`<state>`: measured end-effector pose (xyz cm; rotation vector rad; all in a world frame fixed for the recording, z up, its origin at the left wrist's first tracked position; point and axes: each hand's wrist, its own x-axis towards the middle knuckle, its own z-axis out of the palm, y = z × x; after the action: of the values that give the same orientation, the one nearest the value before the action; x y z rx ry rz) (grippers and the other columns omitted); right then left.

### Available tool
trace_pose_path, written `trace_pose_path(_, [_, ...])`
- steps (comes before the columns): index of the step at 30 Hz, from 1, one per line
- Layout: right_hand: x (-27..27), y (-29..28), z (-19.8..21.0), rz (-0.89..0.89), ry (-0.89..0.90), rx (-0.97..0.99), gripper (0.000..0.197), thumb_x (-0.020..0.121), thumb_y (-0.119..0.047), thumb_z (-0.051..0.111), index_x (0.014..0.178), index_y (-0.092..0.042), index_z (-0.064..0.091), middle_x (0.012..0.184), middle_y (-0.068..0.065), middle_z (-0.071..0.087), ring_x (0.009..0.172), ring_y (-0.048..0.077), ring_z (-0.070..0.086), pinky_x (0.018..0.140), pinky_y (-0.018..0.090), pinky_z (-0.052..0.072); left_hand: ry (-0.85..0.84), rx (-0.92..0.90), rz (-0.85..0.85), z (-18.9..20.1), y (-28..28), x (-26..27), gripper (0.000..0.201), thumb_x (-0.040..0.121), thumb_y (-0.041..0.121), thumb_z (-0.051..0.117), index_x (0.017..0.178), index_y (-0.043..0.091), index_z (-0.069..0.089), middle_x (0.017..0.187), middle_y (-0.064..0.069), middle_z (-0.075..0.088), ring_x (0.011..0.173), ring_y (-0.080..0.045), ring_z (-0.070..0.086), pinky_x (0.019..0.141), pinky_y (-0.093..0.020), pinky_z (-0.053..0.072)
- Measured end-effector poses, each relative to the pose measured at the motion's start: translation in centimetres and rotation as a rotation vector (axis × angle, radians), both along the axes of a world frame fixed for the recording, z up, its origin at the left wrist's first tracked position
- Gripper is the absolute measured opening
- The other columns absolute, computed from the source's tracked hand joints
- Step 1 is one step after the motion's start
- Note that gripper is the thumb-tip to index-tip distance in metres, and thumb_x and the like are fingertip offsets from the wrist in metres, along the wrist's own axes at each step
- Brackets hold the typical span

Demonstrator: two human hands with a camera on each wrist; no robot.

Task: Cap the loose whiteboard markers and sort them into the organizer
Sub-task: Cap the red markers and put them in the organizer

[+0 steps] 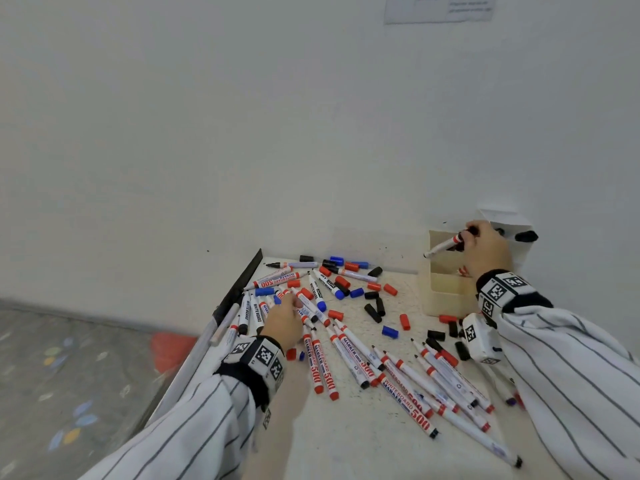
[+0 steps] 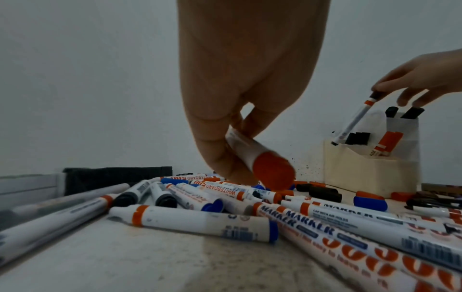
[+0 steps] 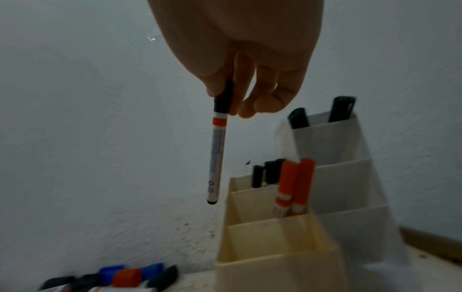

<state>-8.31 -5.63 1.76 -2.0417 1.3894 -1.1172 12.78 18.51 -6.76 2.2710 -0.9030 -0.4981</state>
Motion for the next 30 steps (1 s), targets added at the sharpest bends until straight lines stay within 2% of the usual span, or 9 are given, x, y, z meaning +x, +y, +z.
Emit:
trace_pose_path(2, [-1.4,-0.7,0.7,-0.113,0.048,0.011,0.027,0.098,-0.021,0.04,0.12,-0.012,0.052,0.102,0.016,0.061,0.081,0.031,0.058,0.064,0.028,0.04,0.023,-0.028,-0.007,-0.2,-0.8,0.1,0.023,0.097,0.01,0.038,0.118,0.015,0.045,0.088,-0.002,0.052,0.065,-0.009,0.047,0.066,-0.023,0.044])
trace_pose_path(4, [-2.4,-1.3,1.0,-0.181,0.055,-0.039,0.026,0.098,-0.02,0.041,0.12,-0.013,0.053,0.107,0.018,0.061,0.094,0.035,0.058,0.073,0.035,0.042,0.054,-0.024,-0.025,-0.3,-1.4,0.2,0.024,0.096,0.011,0.041,0.119,0.017,0.045,0.095,-0.005,0.056,0.06,-0.005,0.044,0.059,-0.019,0.042])
trace_pose_path(6, [-2.9,-2.0,1.0,-0.178,0.024,-0.075,0.026,0.097,-0.02,0.043,0.119,-0.012,0.055,0.111,0.02,0.061,0.1,0.036,0.057,0.079,0.039,0.045,0.083,-0.018,-0.052,-0.4,-1.8,0.4,0.028,0.094,0.01,0.045,0.121,0.019,0.044,0.11,-0.01,0.058,0.058,-0.003,0.043,0.052,-0.015,0.039])
trace_pose_path(10, [-2.5,-2.8,0.9,-0.116,-0.015,-0.135,0.026,0.095,-0.018,0.046,0.118,-0.01,0.057,0.108,0.02,0.064,0.098,0.035,0.058,0.078,0.036,0.045,0.088,-0.002,-0.106,-0.6,-2.5,0.7,0.038,0.092,0.003,0.047,0.125,0.023,0.045,0.126,-0.008,0.053,0.058,-0.005,0.048,0.048,-0.014,0.038])
trace_pose_path(13, [-1.8,-2.9,1.0,-0.09,0.016,-0.136,0.027,0.096,-0.017,0.044,0.12,-0.011,0.056,0.11,0.016,0.064,0.098,0.03,0.056,0.073,0.029,0.038,0.068,-0.002,-0.132,-0.6,-2.7,0.9,0.04,0.091,0.004,0.048,0.125,0.025,0.046,0.132,-0.006,0.049,0.066,-0.008,0.052,0.057,-0.017,0.044])
trace_pose_path(18, [-0.5,-4.4,0.5,-0.013,0.099,-0.135,0.027,0.095,-0.01,0.044,0.118,-0.005,0.058,0.116,0.019,0.06,0.108,0.033,0.052,0.088,0.035,0.039,0.072,-0.03,-0.157,-0.6,-2.4,1.4,0.044,0.092,-0.002,0.042,0.127,0.026,0.045,0.14,-0.004,0.045,0.09,-0.013,0.059,0.072,-0.019,0.048])
trace_pose_path(21, [0.0,-5.1,0.2,-0.011,0.173,-0.108,0.028,0.093,-0.008,0.047,0.119,-0.006,0.057,0.119,0.02,0.057,0.11,0.034,0.05,0.09,0.036,0.038,0.092,-0.041,-0.156,-0.6,-2.0,1.7,0.049,0.094,0.0,0.043,0.133,0.029,0.037,0.135,-0.011,0.048,0.079,-0.008,0.056,0.071,-0.022,0.05])
trace_pose_path(25, [0.9,-5.7,-0.3,-0.042,0.167,-0.058,0.018,0.091,-0.01,0.052,0.108,-0.009,0.058,0.107,0.017,0.063,0.099,0.034,0.056,0.078,0.034,0.042,0.139,-0.058,-0.07,-0.8,-1.8,2.5,0.062,0.092,0.011,0.053,0.143,0.029,0.024,0.138,-0.012,0.047,0.115,-0.022,0.055,0.095,-0.037,0.049])
trace_pose_path(30, [1.8,-6.7,-1.9,-0.069,0.475,-0.077,0.027,0.091,-0.01,0.045,0.11,-0.017,0.063,0.108,0.017,0.062,0.106,0.035,0.049,0.086,0.041,0.048,0.088,-0.035,-0.048,-1.2,-1.6,3.3,0.05,0.089,0.018,0.059,0.136,0.022,0.042,0.13,-0.004,0.054,0.107,-0.014,0.054,0.078,-0.02,0.05])
